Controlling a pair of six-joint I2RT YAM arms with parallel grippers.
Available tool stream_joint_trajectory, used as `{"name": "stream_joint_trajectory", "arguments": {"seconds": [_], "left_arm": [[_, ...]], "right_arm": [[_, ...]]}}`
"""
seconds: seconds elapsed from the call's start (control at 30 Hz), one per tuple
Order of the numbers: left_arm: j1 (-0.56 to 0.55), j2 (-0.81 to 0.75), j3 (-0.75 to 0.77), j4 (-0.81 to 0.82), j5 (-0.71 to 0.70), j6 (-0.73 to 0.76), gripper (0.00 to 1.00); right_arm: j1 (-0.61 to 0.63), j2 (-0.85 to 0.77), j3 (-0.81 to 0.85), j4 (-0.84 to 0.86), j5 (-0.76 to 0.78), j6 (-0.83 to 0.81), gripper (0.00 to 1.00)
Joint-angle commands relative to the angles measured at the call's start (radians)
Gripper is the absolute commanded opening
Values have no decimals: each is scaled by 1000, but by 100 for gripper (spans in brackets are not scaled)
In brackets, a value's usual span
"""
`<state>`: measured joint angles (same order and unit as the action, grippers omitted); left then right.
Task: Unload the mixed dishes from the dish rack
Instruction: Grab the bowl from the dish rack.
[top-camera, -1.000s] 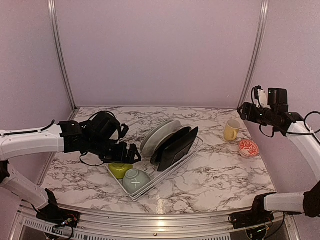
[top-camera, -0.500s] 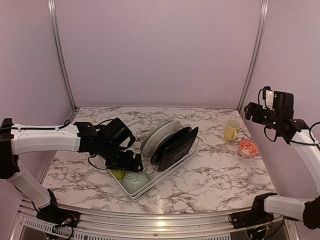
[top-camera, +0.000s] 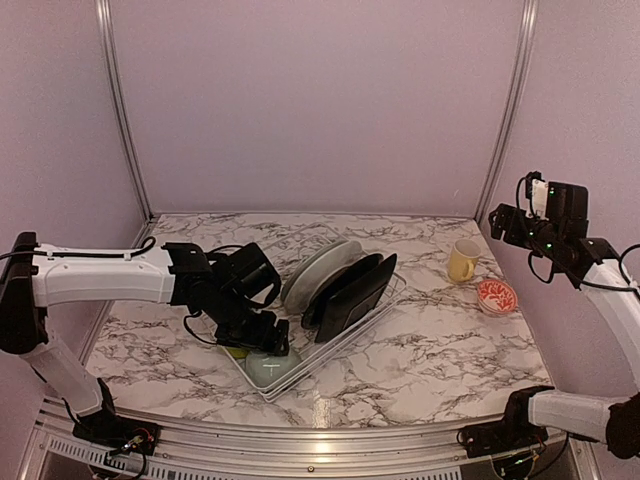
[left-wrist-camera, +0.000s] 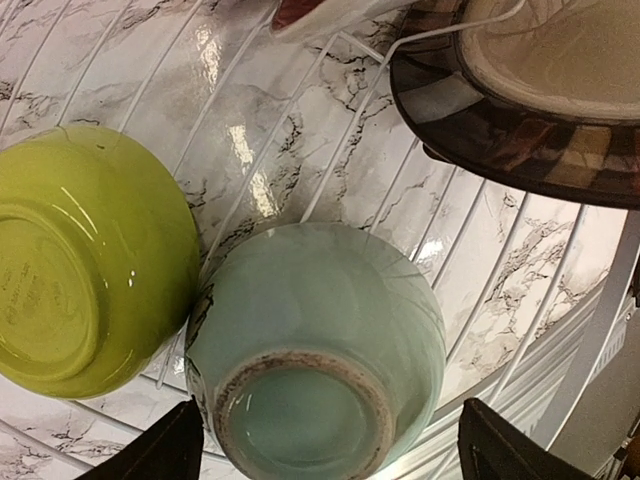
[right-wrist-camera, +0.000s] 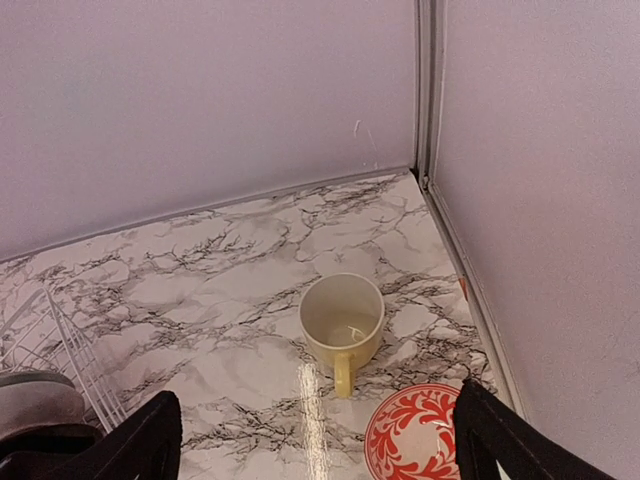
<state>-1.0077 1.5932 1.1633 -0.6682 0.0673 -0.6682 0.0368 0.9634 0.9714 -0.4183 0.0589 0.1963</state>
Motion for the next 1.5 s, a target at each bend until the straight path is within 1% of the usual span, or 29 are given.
{"name": "stream_joint_trajectory", "arguments": {"seconds": [0.0,0.07,0.1,0.37,0.47,0.5,0.63,0.73,0.83,0.97,1.13,1.3,1.47], "left_arm": [[-5,33,30,-67,-3,-1,88],[-5,42,38,-73,-5,5,81],[-5,49,42,-75,-2,5,76],[-11,48,45,-100,-14,-1,64],[-11,34,54,-106,-29,-2,55],[-11,30,52,-104,-32,-5,52],[-12,22,40,-101,-36,-12,38],[-12,1,40,-97,-50,-16,33],[-12,-19,48,-98,-63,-10,30],[-11,-37,34,-71,-87,-21,28],[-11,-64,-21,43,-24,-60,26],[12,-154,-75,141,19,-65,29],[64,-214,-93,168,53,-47,29]], "right_arm": [[7,-16,5,9,-15,-9,91],[5,-21,3,11,-21,-8,91],[5,-21,2,12,-26,-8,91],[6,-22,-10,21,-48,-2,91],[6,-18,-17,26,-48,4,90],[6,-17,-19,28,-73,5,90],[5,-16,-23,33,-95,9,90],[6,-16,-18,22,-94,8,90],[6,-18,-15,20,-92,13,90],[6,-18,-3,5,-103,18,89],[9,-35,-28,58,-156,21,90],[26,0,37,57,-185,7,90],[53,47,133,44,-198,7,90]]}}
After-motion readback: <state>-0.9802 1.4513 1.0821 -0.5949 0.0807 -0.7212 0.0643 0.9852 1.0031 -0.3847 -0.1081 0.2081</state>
